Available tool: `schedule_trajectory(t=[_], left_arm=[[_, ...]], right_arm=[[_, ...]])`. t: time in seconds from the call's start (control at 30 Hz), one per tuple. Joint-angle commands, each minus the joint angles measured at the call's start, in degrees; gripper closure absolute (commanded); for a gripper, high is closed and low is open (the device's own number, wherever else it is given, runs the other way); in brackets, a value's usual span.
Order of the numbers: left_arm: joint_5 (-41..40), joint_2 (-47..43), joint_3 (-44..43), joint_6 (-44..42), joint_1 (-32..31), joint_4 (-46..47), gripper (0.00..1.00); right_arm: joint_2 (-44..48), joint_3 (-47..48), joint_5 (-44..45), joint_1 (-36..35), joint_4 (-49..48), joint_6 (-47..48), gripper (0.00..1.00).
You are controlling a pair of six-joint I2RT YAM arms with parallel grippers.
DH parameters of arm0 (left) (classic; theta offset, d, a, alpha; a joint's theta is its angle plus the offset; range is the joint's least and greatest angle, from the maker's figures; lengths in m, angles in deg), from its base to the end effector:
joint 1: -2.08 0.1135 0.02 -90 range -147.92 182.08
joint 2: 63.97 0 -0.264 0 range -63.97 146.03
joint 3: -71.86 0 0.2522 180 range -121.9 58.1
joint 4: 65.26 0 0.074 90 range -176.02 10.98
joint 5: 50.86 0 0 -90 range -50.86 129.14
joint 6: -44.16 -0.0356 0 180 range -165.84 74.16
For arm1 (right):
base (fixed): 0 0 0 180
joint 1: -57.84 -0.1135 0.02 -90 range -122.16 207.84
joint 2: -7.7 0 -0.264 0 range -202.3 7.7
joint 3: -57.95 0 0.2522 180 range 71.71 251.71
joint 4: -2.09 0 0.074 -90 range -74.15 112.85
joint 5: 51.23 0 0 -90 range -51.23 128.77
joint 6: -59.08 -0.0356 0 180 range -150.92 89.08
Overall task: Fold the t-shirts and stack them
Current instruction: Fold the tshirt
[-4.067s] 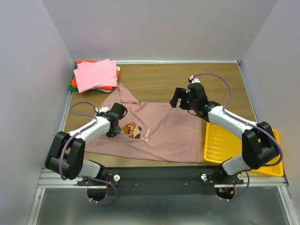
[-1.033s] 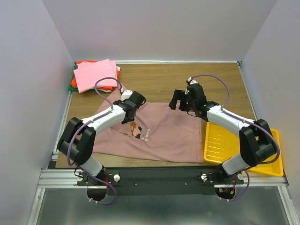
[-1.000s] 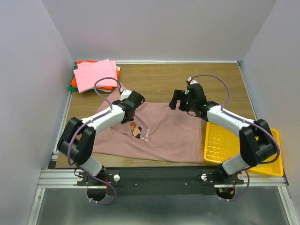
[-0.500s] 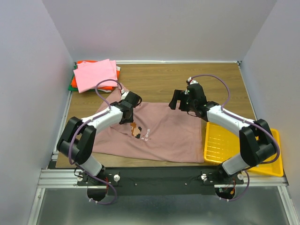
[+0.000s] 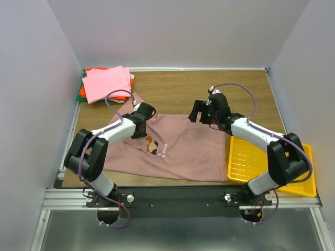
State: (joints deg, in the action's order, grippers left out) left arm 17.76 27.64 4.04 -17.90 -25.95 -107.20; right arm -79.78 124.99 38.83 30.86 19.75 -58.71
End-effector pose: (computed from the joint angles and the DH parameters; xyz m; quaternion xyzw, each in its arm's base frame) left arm 0.2729 -0.1306 0.1780 -0.0382 0.9607 0.0632 0.2675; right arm 0.2950 0.1501 0.2215 0.0066 0.8992 0.2009 0.3888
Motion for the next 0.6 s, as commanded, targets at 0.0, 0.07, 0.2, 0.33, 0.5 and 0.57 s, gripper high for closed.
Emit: schedule_trajectory(t=[0.0,0.07,0.2,0.33,0.5,0.57], left_arm=[[2.05,0.32,1.24,-0.52,0.0,1.11,0.69],[2.93,-0.03,1.5,-0.17,-0.01,1.03,0.76],[3.55,-0.56,1.86,0.09,0.08,1.03,0.83],[4.16,-1.0,2.21,0.27,0.08,0.68,1.0],[5.13,-1.88,1.68,0.53,-0.01,0.67,1.0],[5.91,-2.75,0.98,0.36,-0.01,0.94,1.0]], right_arm=[[-0.32,-0.89,-0.32,0.26,-1.0,0.9,0.02],[-0.32,-0.89,-0.41,0.26,-0.91,0.9,0.02],[-0.32,-0.89,-0.32,0.26,-0.91,0.81,0.02],[-0.32,-0.89,-0.32,0.35,-0.91,0.9,0.02],[-0.23,-0.89,-0.32,0.26,-0.91,0.98,0.02],[-0.23,-0.89,-0.32,0.26,-0.83,0.98,0.02]])
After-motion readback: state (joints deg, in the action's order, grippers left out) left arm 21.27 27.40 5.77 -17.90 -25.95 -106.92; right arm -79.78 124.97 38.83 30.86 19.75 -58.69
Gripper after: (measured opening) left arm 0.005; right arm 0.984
